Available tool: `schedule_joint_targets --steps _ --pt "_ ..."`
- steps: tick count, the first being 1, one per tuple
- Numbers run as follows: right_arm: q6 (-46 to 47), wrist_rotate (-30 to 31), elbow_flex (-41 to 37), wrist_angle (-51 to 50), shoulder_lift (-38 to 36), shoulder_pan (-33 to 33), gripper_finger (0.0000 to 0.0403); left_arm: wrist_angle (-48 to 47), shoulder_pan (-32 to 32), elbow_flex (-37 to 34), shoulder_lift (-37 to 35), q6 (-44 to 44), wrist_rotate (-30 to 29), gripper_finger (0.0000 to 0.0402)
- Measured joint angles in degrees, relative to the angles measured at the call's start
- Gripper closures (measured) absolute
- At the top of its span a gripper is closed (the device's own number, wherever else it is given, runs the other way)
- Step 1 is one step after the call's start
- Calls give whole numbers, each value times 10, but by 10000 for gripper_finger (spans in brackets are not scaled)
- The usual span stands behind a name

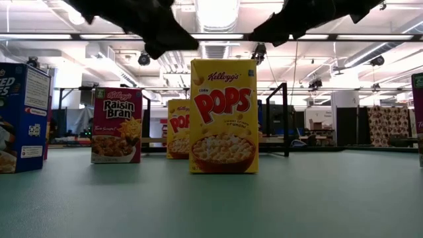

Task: Stack cereal on shelf
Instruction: Put the top yellow cereal box on the shelf aligned with the other yellow cereal box

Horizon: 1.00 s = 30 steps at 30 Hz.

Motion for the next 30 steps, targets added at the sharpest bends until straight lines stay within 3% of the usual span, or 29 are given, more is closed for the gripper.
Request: schedule_joint_targets --steps 3,11,18,20,24,30 --pt "5 0 0 15 0 0 216 42 -44 -45 -19 12 0 365" --pt "42 3 0 35 0 0 216 44 -105 -107 -77 12 3 365" --pt "92 194 11 55 0 -3 220 14 -107 -141 -132 -9 -22 365" --pt "92 223 26 51 0 -9 229 -9 -107 -143 -144 -8 -48 365" --pt "92 225 73 10 8 -30 262 -43 -107 -143 -166 3 -107 365" --pt "61 221 176 -68 77 -66 318 -65 -106 -143 -183 15 -141 365"
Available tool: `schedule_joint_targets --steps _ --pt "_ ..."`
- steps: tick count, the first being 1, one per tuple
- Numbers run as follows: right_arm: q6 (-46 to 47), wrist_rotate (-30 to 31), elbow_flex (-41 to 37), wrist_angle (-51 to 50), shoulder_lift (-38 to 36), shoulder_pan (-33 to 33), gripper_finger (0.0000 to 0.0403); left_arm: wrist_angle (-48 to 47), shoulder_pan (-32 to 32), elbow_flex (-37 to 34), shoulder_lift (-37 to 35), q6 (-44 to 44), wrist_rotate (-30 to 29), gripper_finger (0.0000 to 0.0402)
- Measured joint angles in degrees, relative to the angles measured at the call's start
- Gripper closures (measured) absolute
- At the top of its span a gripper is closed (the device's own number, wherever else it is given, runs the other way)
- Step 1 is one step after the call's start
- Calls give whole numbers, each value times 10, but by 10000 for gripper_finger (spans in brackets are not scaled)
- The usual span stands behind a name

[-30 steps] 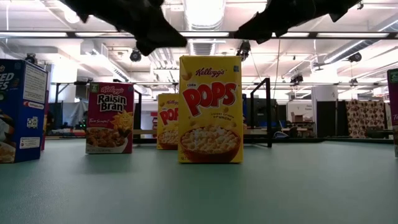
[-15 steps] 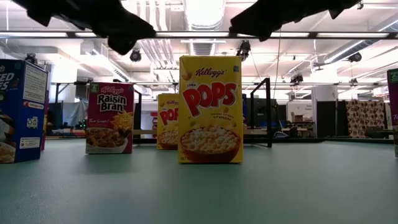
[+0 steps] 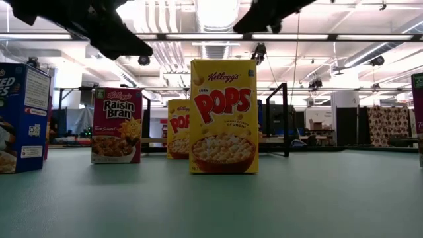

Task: Stack cereal on shelf
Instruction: Put the top yellow cereal box on the shelf aligned with the other yellow cereal box

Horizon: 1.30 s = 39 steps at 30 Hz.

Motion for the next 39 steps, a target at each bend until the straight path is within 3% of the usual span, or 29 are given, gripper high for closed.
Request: schedule_joint_targets --steps 11,17,24,32,39 --pt "-64 -8 223 -126 214 -94 391 -11 0 0 2 -2 -2 365" --pt "-122 -81 325 -162 320 -142 394 -14 0 0 1 -2 -2 365" --pt "-208 -121 413 -175 416 -170 394 -18 0 0 2 -3 -2 365" --pt "-229 -121 508 -217 493 -179 394 -21 0 0 3 -17 -2 365" --pt "-224 -123 530 -248 479 -164 394 -23 0 0 3 -37 -2 365"
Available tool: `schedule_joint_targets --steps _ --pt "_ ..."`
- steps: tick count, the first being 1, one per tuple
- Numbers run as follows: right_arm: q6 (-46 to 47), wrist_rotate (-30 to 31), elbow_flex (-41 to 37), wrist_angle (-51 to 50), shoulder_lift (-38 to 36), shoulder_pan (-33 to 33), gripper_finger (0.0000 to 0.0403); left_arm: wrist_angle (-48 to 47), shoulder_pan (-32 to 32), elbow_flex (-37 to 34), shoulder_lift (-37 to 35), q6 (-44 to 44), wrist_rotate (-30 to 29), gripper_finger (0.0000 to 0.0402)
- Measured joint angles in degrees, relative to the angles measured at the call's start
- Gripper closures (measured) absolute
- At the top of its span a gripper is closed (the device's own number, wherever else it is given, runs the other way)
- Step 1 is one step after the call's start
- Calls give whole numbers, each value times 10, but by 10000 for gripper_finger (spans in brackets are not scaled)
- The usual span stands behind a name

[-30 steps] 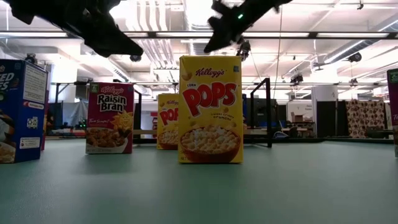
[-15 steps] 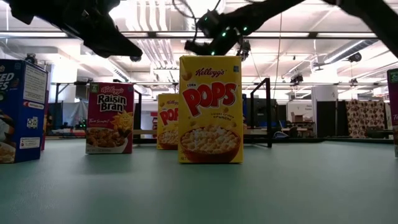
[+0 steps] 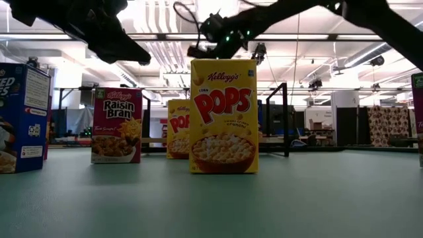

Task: Stack cereal on shelf
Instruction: Put the top yellow cereal box on the shelf aligned with the other yellow cereal box

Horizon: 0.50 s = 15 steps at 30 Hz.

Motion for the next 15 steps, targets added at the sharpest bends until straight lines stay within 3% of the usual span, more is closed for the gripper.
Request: schedule_joint_targets --steps 8,15 --pt "32 -66 -67 -30 -93 31 394 -54 0 0 0 -99 0 355" --pt "50 -73 -208 6 -205 65 394 -103 -1 12 1 -128 3 290"
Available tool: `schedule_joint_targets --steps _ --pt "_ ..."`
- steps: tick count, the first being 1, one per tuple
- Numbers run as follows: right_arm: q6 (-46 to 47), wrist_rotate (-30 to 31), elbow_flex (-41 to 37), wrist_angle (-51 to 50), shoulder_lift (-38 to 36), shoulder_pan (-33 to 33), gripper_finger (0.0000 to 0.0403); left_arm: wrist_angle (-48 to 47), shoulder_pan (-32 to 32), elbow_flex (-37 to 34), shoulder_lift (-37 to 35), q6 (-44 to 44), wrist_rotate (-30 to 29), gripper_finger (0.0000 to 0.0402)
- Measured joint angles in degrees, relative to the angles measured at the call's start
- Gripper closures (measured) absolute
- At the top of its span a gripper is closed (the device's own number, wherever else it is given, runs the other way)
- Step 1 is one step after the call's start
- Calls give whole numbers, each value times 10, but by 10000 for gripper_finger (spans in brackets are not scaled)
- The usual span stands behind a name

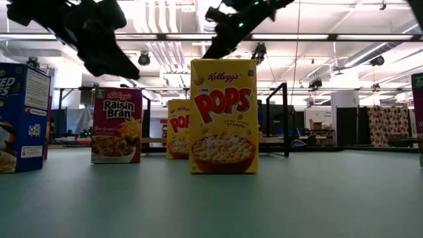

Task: Stack cereal on shelf
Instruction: Put the top yellow cereal box on the shelf aligned with the other yellow cereal box

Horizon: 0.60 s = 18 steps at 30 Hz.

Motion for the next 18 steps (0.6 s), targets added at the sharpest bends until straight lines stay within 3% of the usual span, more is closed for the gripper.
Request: schedule_joint_targets --steps 10,18 --pt "46 0 -225 122 -152 46 394 -65 0 69 18 13 3 164" --pt "61 0 -377 244 -242 96 394 -63 1 91 61 39 2 141"
